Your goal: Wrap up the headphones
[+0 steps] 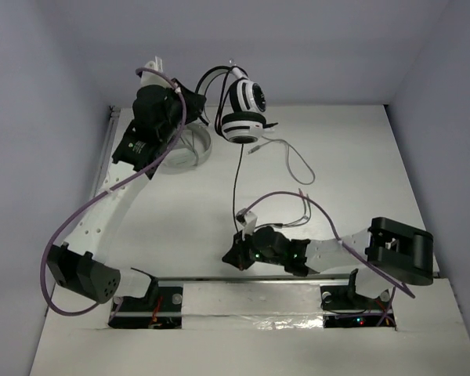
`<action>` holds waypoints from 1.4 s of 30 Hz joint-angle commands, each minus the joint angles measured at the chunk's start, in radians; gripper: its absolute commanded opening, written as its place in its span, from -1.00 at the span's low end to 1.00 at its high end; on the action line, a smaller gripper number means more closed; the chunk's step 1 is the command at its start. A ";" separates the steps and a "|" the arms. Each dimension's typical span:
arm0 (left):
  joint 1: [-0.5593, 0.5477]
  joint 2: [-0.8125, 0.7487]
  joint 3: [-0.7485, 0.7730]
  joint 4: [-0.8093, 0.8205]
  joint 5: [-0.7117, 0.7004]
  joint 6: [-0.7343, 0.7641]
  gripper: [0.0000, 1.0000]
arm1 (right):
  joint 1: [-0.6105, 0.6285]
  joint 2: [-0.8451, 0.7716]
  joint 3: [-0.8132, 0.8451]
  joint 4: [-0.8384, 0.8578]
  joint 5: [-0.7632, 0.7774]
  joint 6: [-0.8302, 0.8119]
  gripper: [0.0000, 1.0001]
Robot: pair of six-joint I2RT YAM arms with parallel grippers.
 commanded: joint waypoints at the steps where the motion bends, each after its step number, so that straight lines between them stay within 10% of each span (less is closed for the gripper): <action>1: 0.007 -0.124 -0.107 0.234 -0.202 -0.095 -1.00 | 0.075 -0.058 0.099 -0.206 0.126 0.008 -1.00; 15: -0.267 -0.108 -0.596 0.308 -0.731 -0.019 -1.00 | 0.305 -0.181 0.496 -0.883 0.311 -0.011 -1.00; 28: -0.479 -0.203 -0.828 0.186 -0.715 0.044 -1.00 | 0.264 -0.430 0.645 -1.371 0.578 -0.082 -1.00; 42: -0.696 -0.259 -0.865 0.050 -0.444 0.081 -1.00 | 0.011 -0.427 0.587 -1.274 0.620 -0.254 -1.00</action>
